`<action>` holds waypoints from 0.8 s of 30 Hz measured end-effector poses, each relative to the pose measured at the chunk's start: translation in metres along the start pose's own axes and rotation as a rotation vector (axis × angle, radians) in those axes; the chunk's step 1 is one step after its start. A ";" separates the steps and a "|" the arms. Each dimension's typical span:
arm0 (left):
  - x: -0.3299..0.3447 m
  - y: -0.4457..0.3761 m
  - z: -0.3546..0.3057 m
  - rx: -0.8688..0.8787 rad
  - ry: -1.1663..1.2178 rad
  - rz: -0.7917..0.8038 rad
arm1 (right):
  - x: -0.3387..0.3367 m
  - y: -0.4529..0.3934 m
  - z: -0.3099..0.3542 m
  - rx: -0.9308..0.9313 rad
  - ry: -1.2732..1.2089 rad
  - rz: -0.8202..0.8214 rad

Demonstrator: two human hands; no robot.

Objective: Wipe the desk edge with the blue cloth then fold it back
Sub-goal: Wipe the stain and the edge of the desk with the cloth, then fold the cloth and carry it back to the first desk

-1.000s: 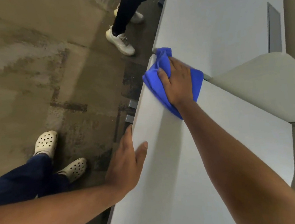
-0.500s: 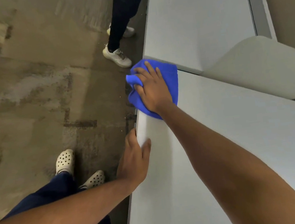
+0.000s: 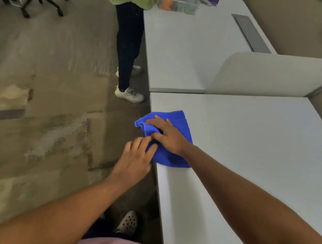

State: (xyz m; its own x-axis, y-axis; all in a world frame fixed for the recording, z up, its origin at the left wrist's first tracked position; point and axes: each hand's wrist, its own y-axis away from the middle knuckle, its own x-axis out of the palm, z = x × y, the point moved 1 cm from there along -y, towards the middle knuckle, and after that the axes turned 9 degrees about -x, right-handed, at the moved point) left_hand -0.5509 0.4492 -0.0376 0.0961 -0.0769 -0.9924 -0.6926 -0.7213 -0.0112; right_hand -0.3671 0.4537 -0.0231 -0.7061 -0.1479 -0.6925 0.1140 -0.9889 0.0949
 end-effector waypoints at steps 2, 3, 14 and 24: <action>-0.004 -0.011 0.000 0.081 -0.061 -0.050 | -0.005 0.014 0.001 0.030 -0.052 -0.132; -0.006 -0.015 0.001 0.123 -0.082 -0.077 | -0.005 0.024 0.000 0.026 -0.011 -0.203; -0.054 -0.031 0.015 0.255 0.169 -0.316 | 0.008 0.159 0.006 0.138 0.052 -0.369; -0.143 -0.126 0.006 0.053 0.796 0.124 | -0.044 0.140 0.040 0.316 -0.286 -0.731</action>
State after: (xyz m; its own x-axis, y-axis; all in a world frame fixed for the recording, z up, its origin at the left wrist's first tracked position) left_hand -0.4816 0.5552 0.1053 0.4826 -0.6358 -0.6024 -0.7625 -0.6434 0.0682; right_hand -0.3482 0.3210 0.0496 -0.6805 0.5751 -0.4540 -0.6109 -0.7875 -0.0819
